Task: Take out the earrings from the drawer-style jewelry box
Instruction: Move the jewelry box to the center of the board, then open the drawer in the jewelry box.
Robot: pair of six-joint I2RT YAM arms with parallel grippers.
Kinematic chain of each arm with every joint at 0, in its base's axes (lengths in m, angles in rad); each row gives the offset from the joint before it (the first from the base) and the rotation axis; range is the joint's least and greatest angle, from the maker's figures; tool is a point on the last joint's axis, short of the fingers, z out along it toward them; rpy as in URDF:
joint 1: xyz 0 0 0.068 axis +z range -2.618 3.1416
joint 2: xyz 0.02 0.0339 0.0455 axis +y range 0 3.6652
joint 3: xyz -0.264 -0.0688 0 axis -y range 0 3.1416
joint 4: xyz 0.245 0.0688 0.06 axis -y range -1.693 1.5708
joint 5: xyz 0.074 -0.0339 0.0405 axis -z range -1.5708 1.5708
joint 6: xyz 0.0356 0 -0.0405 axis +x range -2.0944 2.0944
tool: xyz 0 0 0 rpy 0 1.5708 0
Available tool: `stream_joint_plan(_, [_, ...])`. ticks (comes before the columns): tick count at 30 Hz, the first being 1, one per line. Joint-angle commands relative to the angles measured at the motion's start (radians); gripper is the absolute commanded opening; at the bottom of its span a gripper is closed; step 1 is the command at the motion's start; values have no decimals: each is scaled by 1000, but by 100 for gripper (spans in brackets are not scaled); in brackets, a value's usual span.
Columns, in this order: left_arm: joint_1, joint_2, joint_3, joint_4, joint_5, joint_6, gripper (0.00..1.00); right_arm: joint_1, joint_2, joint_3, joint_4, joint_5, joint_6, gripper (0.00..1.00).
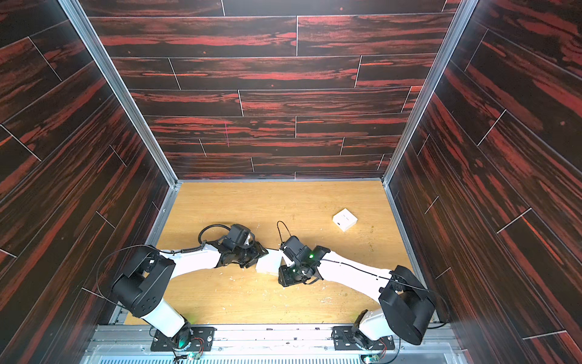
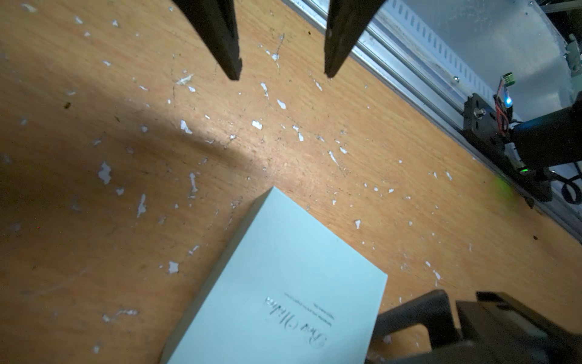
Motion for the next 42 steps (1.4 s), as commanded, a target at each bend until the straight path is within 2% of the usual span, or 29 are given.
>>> stream_joint_plan(1, [-29, -17, 5, -18, -29, -43, 58, 4, 19, -12, 38, 12, 33, 46])
stream_joint_plan(8, [-43, -72, -49, -2, -45, -126, 59, 5, 53, -15, 76, -5, 48, 44])
stream_joint_plan(19, [-90, -10, -43, 77, -61, -225, 53, 5, 95, -58, 146, 12, 97, 39])
stream_joint_plan(26, [-100, 17, 13, 30, -88, -219, 52, 4, 122, -90, 228, 79, 120, 34])
stream_joint_plan(34, [-100, -10, 5, -20, -69, -207, 55, 4, 133, -132, 297, 137, 105, 32])
stream_joint_plan(42, [-101, -37, -32, -11, -46, -254, 58, 5, 100, -258, 498, 145, 114, 31])
